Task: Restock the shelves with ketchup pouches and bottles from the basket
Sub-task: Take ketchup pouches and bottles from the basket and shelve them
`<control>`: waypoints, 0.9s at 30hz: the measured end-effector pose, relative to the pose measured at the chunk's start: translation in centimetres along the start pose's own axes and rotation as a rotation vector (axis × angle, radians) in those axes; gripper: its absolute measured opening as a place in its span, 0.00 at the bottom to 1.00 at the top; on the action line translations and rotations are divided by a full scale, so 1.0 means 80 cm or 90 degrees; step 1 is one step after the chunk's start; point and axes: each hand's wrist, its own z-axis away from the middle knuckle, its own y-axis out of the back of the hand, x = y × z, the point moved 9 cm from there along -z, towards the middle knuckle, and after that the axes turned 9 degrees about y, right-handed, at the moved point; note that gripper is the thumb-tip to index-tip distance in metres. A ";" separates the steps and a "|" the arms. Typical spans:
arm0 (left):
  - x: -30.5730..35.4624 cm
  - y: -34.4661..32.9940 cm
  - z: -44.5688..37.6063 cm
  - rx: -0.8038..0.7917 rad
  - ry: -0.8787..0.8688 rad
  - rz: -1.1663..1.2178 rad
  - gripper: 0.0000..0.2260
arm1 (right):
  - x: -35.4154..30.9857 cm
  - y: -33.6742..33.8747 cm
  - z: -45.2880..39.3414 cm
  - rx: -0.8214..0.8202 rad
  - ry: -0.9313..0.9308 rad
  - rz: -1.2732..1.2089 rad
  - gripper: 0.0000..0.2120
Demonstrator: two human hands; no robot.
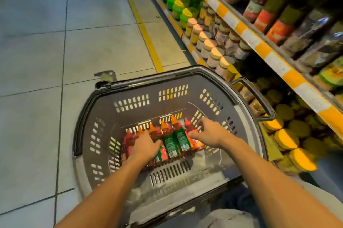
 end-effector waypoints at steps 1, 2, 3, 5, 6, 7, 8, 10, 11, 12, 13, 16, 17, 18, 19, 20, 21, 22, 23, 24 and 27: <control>-0.002 -0.006 -0.008 0.007 0.007 0.005 0.27 | 0.006 -0.009 -0.013 -0.018 -0.001 0.005 0.21; -0.003 -0.011 -0.017 0.010 0.013 0.007 0.28 | 0.014 -0.017 -0.026 -0.031 0.000 0.012 0.20; -0.003 -0.017 -0.026 0.009 0.018 -0.002 0.30 | 0.022 -0.027 -0.037 -0.041 0.000 0.019 0.19; -0.004 -0.030 -0.044 -0.005 0.032 -0.055 0.33 | 0.042 -0.048 -0.060 -0.058 -0.002 0.011 0.15; -0.007 -0.037 -0.053 -0.013 0.044 -0.095 0.35 | 0.051 -0.060 -0.069 -0.070 -0.008 -0.001 0.14; -0.010 -0.043 -0.061 -0.020 0.055 -0.139 0.36 | 0.061 -0.072 -0.078 -0.082 -0.017 -0.013 0.15; -0.012 -0.048 -0.068 -0.028 0.062 -0.182 0.37 | 0.070 -0.083 -0.086 -0.096 -0.030 -0.027 0.18; -0.017 -0.060 -0.080 -0.047 0.067 -0.244 0.34 | 0.086 -0.100 -0.101 -0.115 -0.045 -0.051 0.23; -0.020 -0.066 -0.087 -0.059 0.071 -0.260 0.33 | 0.090 -0.107 -0.110 -0.122 -0.044 -0.059 0.24; -0.024 -0.072 -0.092 -0.071 0.078 -0.270 0.33 | 0.092 -0.111 -0.118 -0.127 -0.042 -0.065 0.26; -0.028 -0.077 -0.097 -0.083 0.089 -0.274 0.32 | 0.093 -0.114 -0.127 -0.128 -0.040 -0.072 0.28; -0.039 -0.088 -0.105 -0.109 0.122 -0.234 0.32 | 0.097 -0.124 -0.152 -0.135 -0.033 -0.079 0.33; -0.040 -0.090 -0.107 -0.106 0.123 -0.210 0.31 | 0.101 -0.130 -0.158 -0.144 -0.032 -0.073 0.33; -0.040 -0.090 -0.108 -0.101 0.122 -0.194 0.31 | 0.104 -0.136 -0.163 -0.161 -0.036 -0.061 0.33; -0.042 -0.092 -0.111 -0.097 0.124 -0.188 0.32 | 0.109 -0.145 -0.167 -0.182 -0.043 -0.057 0.32; -0.045 -0.092 -0.112 -0.092 0.127 -0.181 0.34 | 0.112 -0.152 -0.170 -0.198 -0.046 -0.060 0.28; -0.046 -0.091 -0.112 -0.081 0.129 -0.173 0.36 | 0.113 -0.159 -0.173 -0.205 -0.048 -0.067 0.23; -0.047 -0.089 -0.112 -0.063 0.130 -0.162 0.38 | 0.111 -0.164 -0.176 -0.207 -0.049 -0.070 0.20; -0.047 -0.086 -0.110 -0.044 0.130 -0.148 0.39 | 0.111 -0.168 -0.178 -0.207 -0.050 -0.062 0.19; -0.048 -0.085 -0.108 -0.028 0.131 -0.130 0.40 | 0.111 -0.171 -0.180 -0.212 -0.050 -0.040 0.21; -0.048 -0.078 -0.096 0.031 0.128 -0.089 0.41 | 0.109 -0.174 -0.182 -0.211 -0.050 0.002 0.27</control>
